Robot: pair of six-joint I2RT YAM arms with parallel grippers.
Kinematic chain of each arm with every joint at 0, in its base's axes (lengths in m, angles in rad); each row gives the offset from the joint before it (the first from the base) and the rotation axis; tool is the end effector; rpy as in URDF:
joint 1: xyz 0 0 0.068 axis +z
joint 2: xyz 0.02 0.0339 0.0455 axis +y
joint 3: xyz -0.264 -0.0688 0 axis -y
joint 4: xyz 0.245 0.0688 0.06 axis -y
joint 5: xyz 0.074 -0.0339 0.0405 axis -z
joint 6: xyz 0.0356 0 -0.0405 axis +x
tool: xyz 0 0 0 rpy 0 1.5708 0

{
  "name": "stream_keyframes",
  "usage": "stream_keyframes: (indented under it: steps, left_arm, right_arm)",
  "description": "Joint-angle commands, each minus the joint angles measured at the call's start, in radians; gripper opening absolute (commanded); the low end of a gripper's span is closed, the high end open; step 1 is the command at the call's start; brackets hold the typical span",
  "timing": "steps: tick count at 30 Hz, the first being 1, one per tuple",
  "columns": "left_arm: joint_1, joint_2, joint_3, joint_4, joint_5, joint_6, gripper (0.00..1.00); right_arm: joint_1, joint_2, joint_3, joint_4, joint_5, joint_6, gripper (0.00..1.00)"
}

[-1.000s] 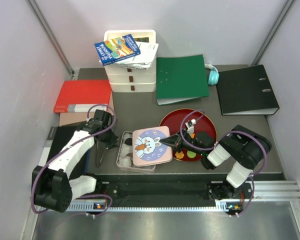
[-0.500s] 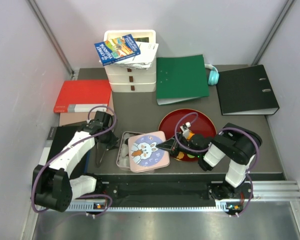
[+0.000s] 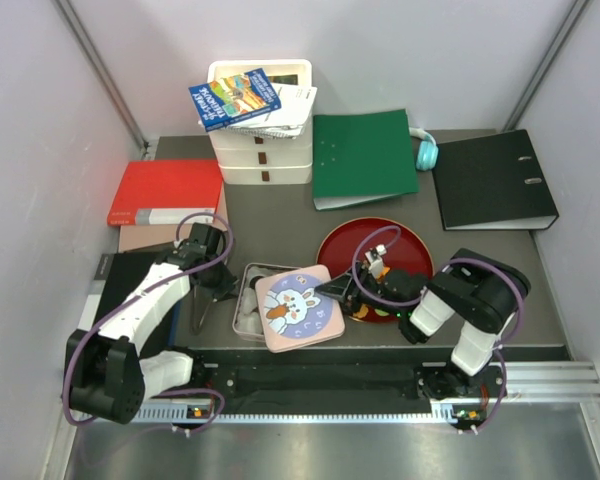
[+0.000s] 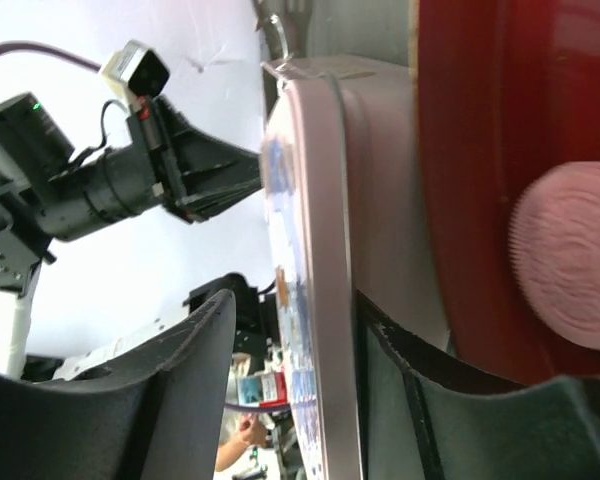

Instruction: Pack the cookies

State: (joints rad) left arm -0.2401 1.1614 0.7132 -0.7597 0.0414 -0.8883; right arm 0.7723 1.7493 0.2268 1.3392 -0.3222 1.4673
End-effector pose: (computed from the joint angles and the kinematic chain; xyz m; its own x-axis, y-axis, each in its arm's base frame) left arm 0.1945 -0.0491 0.2012 -0.7682 -0.6102 -0.1939 -0.5458 0.7824 -0.2999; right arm 0.1673 0.1788 0.1118 -0.8937 0.4466 -0.0442 0.0384 0.1743 0.9839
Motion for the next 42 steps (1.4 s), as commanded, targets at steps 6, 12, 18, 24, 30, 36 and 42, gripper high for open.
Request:
stream_keyframes:
  steps: [6,12,18,24,30,36,42]
  left_arm:
    - [-0.001,-0.014,-0.011,0.023,0.014,-0.001,0.11]
    - [-0.005,-0.016,-0.015,0.026,0.021,-0.003,0.11]
    - [-0.008,-0.019,-0.038,0.045,0.054,-0.008,0.11]
    - [-0.010,-0.019,-0.046,0.045,0.066,-0.005,0.10]
    - [-0.015,-0.016,-0.043,0.048,0.066,0.000,0.10]
    - [-0.022,-0.009,-0.043,0.059,0.069,0.005,0.10]
    - [-0.028,-0.008,-0.044,0.060,0.066,0.011,0.10]
  right_arm:
    - [0.019,-0.100,-0.027,0.057,0.044,-0.071,0.14]
    - [0.031,-0.103,-0.015,0.066,0.078,-0.076,0.00]
    - [0.047,0.036,-0.012,0.272,0.135,-0.016,0.00]
    - [0.091,0.010,0.060,0.270,0.147,-0.074,0.00]
    - [0.091,-0.048,0.051,0.270,0.167,-0.111,0.00]
    - [0.090,-0.100,0.013,0.268,0.236,-0.150,0.00]
    - [0.091,-0.080,0.017,0.270,0.264,-0.160,0.00]
